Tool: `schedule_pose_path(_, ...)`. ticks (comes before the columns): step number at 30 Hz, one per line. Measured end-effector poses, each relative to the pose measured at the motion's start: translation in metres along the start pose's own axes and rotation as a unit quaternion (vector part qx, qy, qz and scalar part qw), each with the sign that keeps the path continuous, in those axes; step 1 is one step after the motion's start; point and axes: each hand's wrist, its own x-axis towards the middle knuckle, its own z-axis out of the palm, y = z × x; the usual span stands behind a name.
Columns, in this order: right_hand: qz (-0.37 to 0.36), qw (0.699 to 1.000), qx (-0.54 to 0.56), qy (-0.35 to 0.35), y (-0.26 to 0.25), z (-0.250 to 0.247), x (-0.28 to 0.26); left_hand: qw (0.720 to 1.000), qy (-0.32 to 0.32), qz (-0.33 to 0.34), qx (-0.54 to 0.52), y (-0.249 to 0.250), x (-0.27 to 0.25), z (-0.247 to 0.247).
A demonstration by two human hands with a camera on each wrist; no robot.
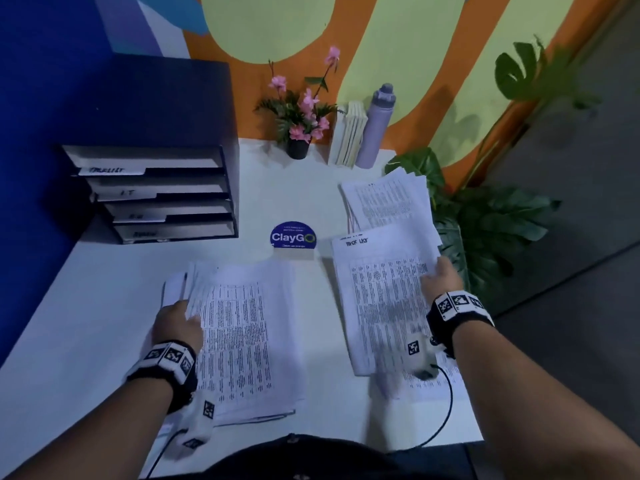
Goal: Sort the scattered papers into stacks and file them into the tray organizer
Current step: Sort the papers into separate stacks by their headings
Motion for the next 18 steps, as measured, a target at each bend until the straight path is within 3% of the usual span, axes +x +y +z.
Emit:
schedule_pose_path(8, 0.055, 0.992, -0.111, 0.0, 0.058, -0.011, 0.001, 0.998, -0.034, -0.046, -0.001, 0.0, -0.001, 0.004)
schedule_pose_path(12, 0.0, 0.98, -0.198, 0.008, 0.037, 0.001, -0.004, 0.998, -0.05, -0.039, -0.02, -0.005, -0.004, 0.0)
schedule_pose_path(16, -0.12, 0.985, -0.049, -0.111, -0.014, 0.034, -0.024, 0.994, -0.028, -0.03, -0.101, 0.002, -0.012, -0.007)
schedule_pose_path(18, -0.128, 0.974, 0.033, -0.184, -0.035, 0.059, -0.047, 0.989, -0.02, -0.023, -0.145, 0.007, -0.017, -0.011)
